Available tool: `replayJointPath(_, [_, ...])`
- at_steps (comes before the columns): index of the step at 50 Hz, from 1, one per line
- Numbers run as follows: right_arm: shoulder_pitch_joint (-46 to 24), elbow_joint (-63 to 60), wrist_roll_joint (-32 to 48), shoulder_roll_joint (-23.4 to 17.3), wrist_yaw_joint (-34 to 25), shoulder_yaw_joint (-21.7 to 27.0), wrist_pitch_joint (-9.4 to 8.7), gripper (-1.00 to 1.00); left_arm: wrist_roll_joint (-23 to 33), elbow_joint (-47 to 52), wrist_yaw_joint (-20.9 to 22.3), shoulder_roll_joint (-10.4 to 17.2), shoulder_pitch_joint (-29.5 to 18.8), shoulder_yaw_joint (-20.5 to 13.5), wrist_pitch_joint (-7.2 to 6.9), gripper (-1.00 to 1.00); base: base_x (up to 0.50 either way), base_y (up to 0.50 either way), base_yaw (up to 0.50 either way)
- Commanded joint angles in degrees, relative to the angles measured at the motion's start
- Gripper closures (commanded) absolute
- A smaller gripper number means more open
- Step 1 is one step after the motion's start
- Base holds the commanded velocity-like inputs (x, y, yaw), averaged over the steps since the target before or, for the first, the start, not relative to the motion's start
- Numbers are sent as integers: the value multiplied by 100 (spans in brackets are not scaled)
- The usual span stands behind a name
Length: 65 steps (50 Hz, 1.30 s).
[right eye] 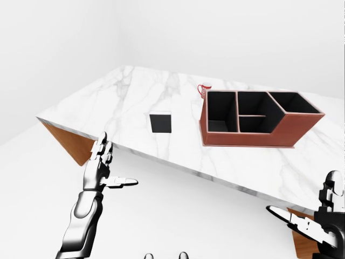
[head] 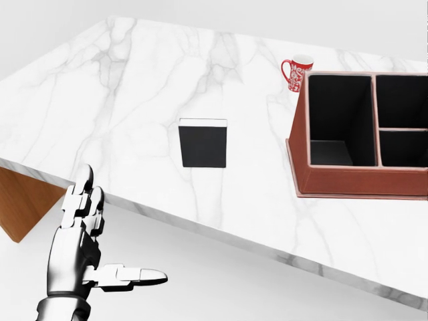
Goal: Pick up the book and place it in the left compartment of the caddy.
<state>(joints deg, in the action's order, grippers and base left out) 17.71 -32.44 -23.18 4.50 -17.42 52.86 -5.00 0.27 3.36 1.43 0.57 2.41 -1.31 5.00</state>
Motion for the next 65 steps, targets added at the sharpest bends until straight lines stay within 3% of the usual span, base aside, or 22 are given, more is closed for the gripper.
replayJointPath(1, [1, 23, 3, -1, -5, -8, 0, -100, -8, 1, 5, 0, 10, 0, 0, -100, 10, -24, 0])
replayJointPath(65, [17, -98, 43, 34, -28, 1, 0, -100, -7, 194, 11, -11, 74, 19, -111, -100, 9, -22, 0])
